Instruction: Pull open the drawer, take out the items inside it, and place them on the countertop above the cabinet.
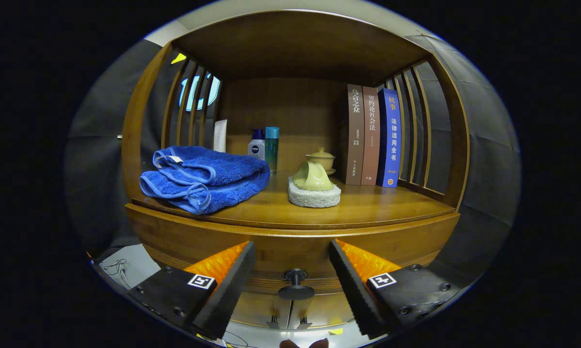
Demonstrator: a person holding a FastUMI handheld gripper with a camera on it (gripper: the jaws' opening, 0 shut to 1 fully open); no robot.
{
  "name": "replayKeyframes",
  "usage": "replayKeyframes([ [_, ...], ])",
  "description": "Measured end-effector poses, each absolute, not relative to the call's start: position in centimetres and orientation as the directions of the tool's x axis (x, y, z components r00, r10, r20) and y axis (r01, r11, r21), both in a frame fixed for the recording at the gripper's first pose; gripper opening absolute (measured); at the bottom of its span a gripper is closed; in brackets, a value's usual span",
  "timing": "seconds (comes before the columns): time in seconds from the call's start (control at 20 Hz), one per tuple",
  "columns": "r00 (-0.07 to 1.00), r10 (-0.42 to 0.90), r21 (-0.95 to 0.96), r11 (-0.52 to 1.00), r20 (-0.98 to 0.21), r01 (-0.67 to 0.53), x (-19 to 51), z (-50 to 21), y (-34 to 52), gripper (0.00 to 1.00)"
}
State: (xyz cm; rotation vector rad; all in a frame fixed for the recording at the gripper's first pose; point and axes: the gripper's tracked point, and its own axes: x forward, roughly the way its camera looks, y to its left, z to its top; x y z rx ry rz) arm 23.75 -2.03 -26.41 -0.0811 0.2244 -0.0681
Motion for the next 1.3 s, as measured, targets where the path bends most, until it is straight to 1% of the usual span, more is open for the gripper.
replayKeyframes([
  [0.35,0.972,-0.067,-0.092,0.995,-0.223,0.047,22.7,-25.5,-1.7,1.00],
  [0.55,0.993,-0.054,-0.075,0.996,-0.101,0.046,19.0,-18.7,-1.0,0.99],
  [0.8,1.000,0.001,-0.091,0.996,-0.004,-0.001,12.9,-9.8,1.1,0.99],
  [1.1,0.999,0.040,-0.034,0.999,-0.009,-0.040,5.7,-3.2,1.6,0.99],
  [1.3,0.999,0.036,-0.006,0.999,0.024,-0.036,2.3,-0.4,0.5,0.99],
])
